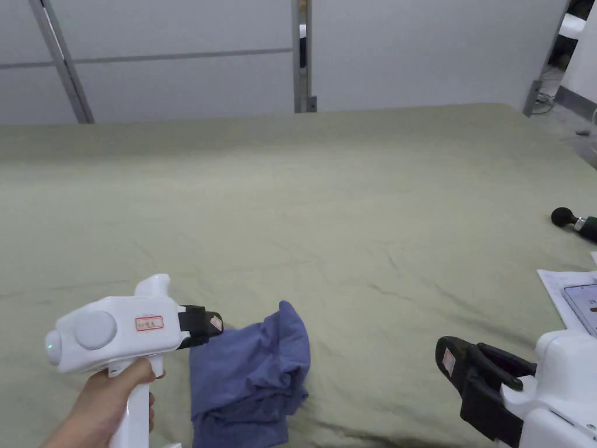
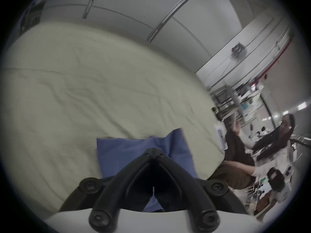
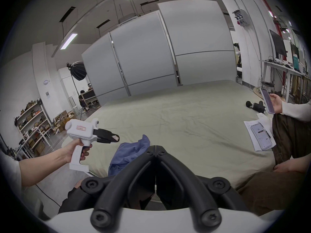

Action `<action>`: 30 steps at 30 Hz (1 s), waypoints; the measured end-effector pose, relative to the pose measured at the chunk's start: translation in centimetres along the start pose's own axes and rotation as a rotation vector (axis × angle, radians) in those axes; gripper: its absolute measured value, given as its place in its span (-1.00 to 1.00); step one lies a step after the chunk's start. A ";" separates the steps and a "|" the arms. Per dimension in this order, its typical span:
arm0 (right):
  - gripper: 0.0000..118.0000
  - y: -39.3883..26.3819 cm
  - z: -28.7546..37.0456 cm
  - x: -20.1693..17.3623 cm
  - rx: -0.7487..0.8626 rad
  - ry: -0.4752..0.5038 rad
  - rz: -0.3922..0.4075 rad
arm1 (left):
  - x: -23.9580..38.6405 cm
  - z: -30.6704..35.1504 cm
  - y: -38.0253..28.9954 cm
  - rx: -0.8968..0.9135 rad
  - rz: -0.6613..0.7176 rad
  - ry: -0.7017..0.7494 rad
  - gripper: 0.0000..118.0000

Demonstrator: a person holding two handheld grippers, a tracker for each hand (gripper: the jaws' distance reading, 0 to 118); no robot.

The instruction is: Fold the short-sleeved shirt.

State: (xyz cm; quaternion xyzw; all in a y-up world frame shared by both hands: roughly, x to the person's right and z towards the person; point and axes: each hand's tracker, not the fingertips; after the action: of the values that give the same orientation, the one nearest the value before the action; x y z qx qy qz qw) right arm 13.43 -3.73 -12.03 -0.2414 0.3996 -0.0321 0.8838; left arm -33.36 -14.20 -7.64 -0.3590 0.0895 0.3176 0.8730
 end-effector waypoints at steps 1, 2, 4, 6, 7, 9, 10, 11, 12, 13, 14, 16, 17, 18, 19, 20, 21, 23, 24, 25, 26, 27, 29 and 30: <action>-0.96 0.0 -0.1 -0.2 -0.001 0.001 0.007 | -0.2 -0.7 -0.4 -0.038 0.002 -0.077 -1.00; -0.96 0.1 -0.1 -0.3 0.000 0.000 0.010 | -0.5 -1.9 -0.3 -0.074 0.043 -0.149 -1.00; -0.96 0.1 0.0 -0.2 0.001 -0.001 0.008 | 1.0 -3.3 -2.1 -0.096 0.037 -0.141 -1.00; -0.96 0.2 0.3 0.0 0.004 -0.009 0.001 | 2.3 -4.9 -3.5 -0.123 -0.028 -0.096 -1.00; -0.96 0.3 0.5 0.2 0.005 -0.016 -0.001 | 2.4 -6.2 -4.0 -0.173 -0.010 -0.086 -1.00; -0.96 0.3 1.0 0.5 0.006 -0.030 -0.002 | 2.9 -9.5 -3.9 -0.231 0.020 -0.110 -1.00; -0.96 0.2 1.2 0.6 0.004 -0.040 -0.001 | 3.5 -9.9 -4.2 -0.207 0.011 -0.108 -1.00; -0.96 0.1 1.3 0.8 0.004 -0.048 -0.001 | 4.0 -10.1 -4.5 -0.198 0.003 -0.122 -1.00; -0.96 0.0 1.5 1.0 0.003 -0.053 -0.004 | 5.3 -11.1 -4.3 -0.199 0.016 -0.155 -1.00; -0.96 0.0 1.5 1.1 -0.002 -0.059 -0.007 | 5.9 -11.4 -4.6 -0.203 0.038 -0.199 -1.00; -0.96 -0.2 1.5 1.3 -0.005 -0.064 -0.009 | 6.3 -11.6 -5.1 -0.201 0.036 -0.220 -1.00; -0.96 -0.3 1.4 1.4 -0.011 -0.071 -0.013 | 7.3 -12.7 -6.2 -0.228 -0.005 -0.166 -1.00; -0.96 -0.3 1.3 1.4 -0.012 -0.072 -0.014 | 7.1 -13.1 -6.6 -0.241 -0.004 -0.163 -1.00; -0.96 -0.3 1.3 1.3 -0.013 -0.071 -0.014 | 6.6 -13.5 -7.0 -0.263 0.018 -0.180 -1.00; -0.96 -0.3 1.2 1.2 -0.013 -0.068 -0.011 | 6.1 -13.4 -7.2 -0.268 0.052 -0.204 -1.00; -0.96 -0.2 1.0 1.0 -0.013 -0.063 -0.007 | 6.2 -12.8 -7.3 -0.243 0.053 -0.198 -1.00; -0.96 0.0 0.9 0.9 -0.014 -0.058 -0.001 | 6.4 -11.2 -6.9 -0.156 0.049 -0.202 -1.00; -0.96 0.2 0.5 0.7 -0.008 -0.047 0.013 | 6.8 -8.1 -5.8 -0.077 0.033 -0.291 -1.00; -0.96 0.5 0.1 0.5 -0.010 -0.044 0.019 | 6.9 -4.9 -4.6 -0.022 -0.001 -0.299 -1.00; -0.96 0.7 -0.1 0.4 -0.010 -0.039 0.029 | 7.4 -2.0 -4.3 0.070 -0.062 -0.299 -1.00; -0.96 0.8 -0.3 0.1 -0.006 -0.034 0.038 | 7.2 1.5 -3.6 0.167 -0.140 -0.284 -1.00; -0.96 0.9 -0.4 -0.1 -0.002 -0.031 0.048 | 7.1 4.8 -3.4 0.271 -0.244 -0.236 -1.00; -0.96 0.9 -0.7 -0.5 0.002 -0.017 0.057 | 6.9 12.2 -4.7 0.480 -0.421 -0.110 -1.00; -0.96 0.8 -1.0 -0.6 0.001 -0.008 0.058 | 6.4 15.1 -6.0 0.547 -0.403 -0.093 -1.00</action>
State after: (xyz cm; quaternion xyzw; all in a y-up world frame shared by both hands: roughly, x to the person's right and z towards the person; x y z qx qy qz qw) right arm 12.16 -3.26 -12.53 -0.2294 0.4029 -0.0057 0.8860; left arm -25.68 -3.96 4.32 -0.1072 0.0588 0.1190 0.9853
